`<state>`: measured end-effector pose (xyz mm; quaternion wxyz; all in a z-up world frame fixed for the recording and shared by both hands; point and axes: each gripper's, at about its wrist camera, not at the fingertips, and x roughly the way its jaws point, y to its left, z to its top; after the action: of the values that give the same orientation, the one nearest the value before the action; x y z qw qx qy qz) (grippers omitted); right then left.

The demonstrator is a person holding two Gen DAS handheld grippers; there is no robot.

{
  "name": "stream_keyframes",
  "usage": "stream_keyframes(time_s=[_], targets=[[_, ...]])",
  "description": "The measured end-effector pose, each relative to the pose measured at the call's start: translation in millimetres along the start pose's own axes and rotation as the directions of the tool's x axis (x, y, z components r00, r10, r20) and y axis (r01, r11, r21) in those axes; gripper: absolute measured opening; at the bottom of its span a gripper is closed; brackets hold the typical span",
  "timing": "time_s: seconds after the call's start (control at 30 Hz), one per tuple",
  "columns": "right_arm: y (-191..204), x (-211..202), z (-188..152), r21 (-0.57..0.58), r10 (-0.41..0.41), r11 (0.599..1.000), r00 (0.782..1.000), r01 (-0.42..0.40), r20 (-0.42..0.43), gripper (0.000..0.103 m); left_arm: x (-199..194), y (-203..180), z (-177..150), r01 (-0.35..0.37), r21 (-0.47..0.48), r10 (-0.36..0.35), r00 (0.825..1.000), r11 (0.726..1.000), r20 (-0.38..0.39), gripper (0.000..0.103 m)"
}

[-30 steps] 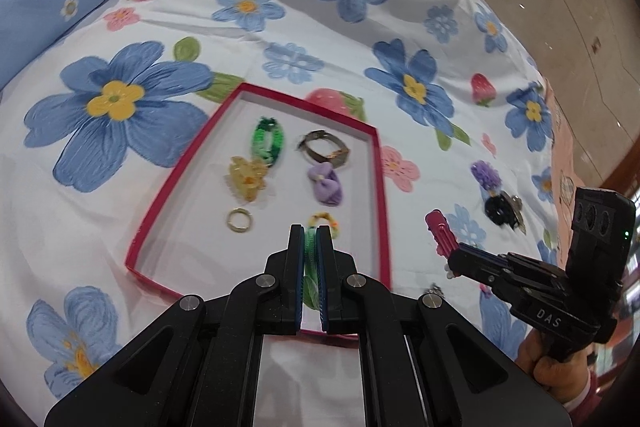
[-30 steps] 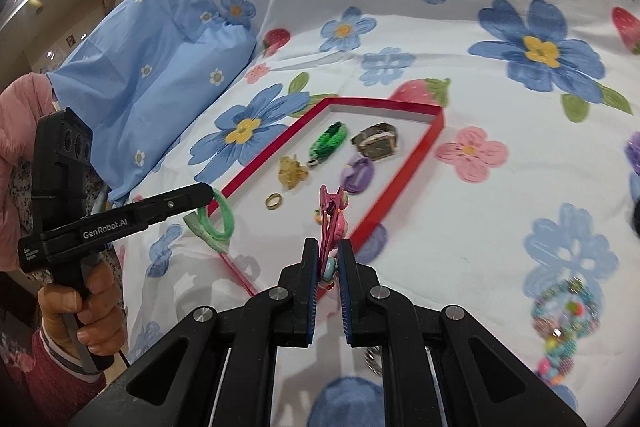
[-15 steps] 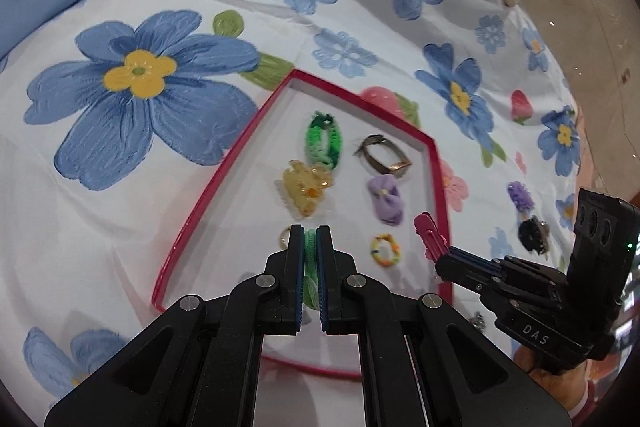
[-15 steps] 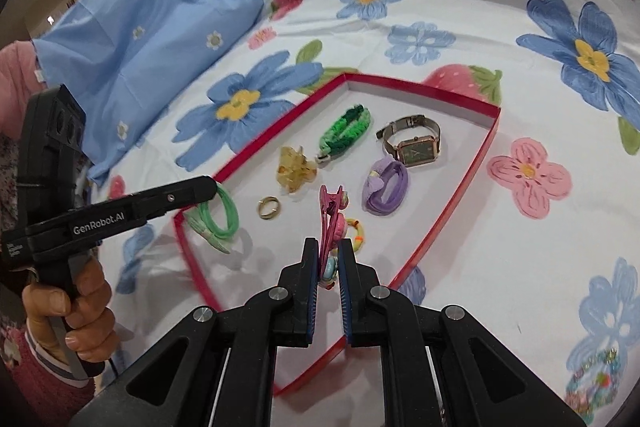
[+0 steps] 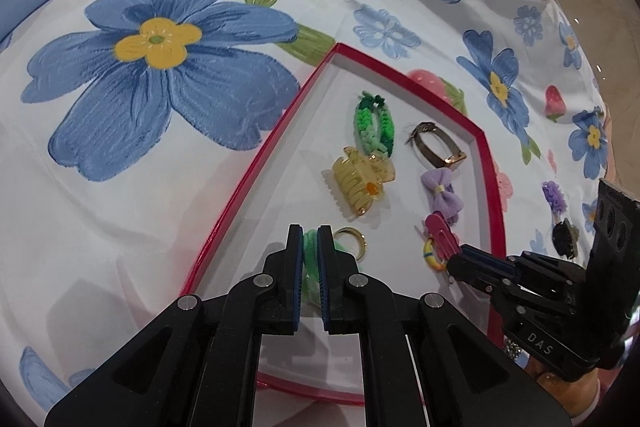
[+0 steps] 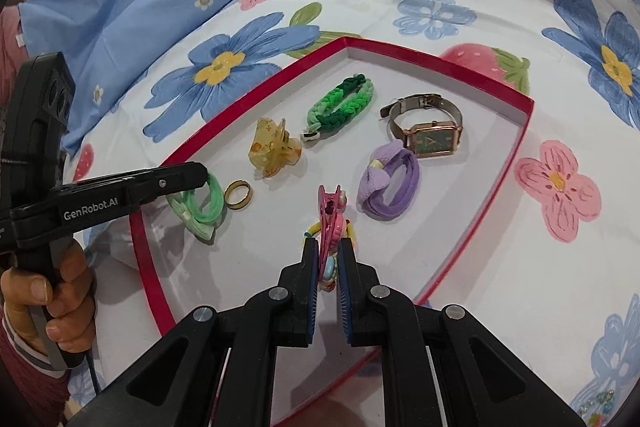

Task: Organize jewelry
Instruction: 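Carry the green hair tie and pink hair clip with both tools into the tray, then open both tools to release the hair tie and clip in the tray, then move both open tools back over the remaining pile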

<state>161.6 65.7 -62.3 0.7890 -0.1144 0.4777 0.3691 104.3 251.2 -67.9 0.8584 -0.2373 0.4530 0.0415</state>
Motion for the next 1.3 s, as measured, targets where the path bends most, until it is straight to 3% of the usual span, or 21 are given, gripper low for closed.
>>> stream_keyframes(time_s=[0.23,0.47,0.6,0.7,0.8,1.3], targets=[[-1.2,1.6,1.6,0.002,0.018,1.0,1.0,-0.018,-0.007,0.011,3.6,2.1,-1.2,-0.011,-0.002,0.011,1.0,1.0,-0.011,0.008],[-2.6,0.3,1.2,0.021,0.029,0.999,1.0,-0.029,0.006,0.013,-0.6,-3.8,-0.9,-0.033,0.022,0.033,0.999,0.999,-0.003,0.022],[-3.8,-4.2,1.6,0.031,0.039,0.999,0.999,-0.04,0.019,0.03,-5.3,-5.7,-0.9,-0.034,0.022,0.034,0.999,0.999,0.003,0.028],[-5.4,-10.3,1.5,0.041,0.04,0.998,0.999,-0.042,0.032,0.031,-9.9,-8.6,-1.0,-0.033,0.025,0.033,0.999,0.999,0.008,0.028],[-7.9,-20.2,0.5,0.053,0.045,0.997,0.998,-0.048,0.053,0.031,-16.3,-12.6,-2.3,-0.034,0.03,0.034,0.999,0.999,0.019,0.035],[-44.5,-98.3,-40.4,0.163,0.0,0.986,0.986,-0.028,0.169,0.032,-51.4,-51.6,-19.3,0.008,0.094,-0.013,0.998,0.995,0.055,0.041]])
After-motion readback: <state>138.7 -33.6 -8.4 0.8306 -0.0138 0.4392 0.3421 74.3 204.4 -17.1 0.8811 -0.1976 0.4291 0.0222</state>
